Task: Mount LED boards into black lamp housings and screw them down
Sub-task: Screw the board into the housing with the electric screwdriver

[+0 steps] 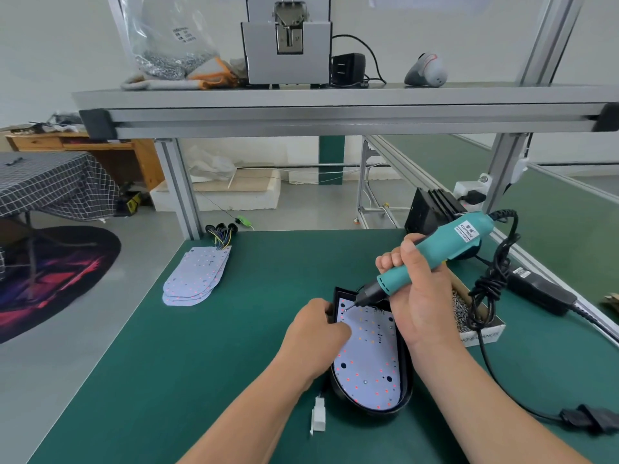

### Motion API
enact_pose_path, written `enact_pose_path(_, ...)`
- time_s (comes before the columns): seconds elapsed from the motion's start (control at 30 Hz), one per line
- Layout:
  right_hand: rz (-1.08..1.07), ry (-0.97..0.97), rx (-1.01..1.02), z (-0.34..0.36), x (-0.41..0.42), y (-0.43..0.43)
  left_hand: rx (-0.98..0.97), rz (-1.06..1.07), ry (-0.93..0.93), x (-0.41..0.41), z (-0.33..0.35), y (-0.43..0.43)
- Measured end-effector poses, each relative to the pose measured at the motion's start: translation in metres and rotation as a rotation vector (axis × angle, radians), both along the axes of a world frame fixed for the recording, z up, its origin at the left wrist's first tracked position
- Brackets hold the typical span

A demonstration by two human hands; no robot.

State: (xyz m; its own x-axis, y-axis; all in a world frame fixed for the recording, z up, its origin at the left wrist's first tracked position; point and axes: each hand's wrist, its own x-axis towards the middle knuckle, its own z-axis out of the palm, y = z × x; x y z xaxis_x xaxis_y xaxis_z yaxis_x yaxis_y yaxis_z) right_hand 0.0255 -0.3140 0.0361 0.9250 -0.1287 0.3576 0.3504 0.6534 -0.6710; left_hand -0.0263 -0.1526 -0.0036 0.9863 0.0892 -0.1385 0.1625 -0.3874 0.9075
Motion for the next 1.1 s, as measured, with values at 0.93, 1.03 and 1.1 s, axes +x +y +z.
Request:
enact_pose_path(0.93,0.116,-0.15,-0.466,0.012,-0.003,0.02,0.028,0.025,-0.03,-0.001,0.001,-0.001)
enact_pose_path(1.03,0.152,-0.146,-0.523,0.014,-0.005,0.02,0.017,0.031,-0.023,-0.002,0.002,-0.001)
enact_pose_path(1.1,0.163,-0.139,-0.547,0.014,-0.005,0.02,0.021,0.022,-0.02,-0.002,0.001,-0.001)
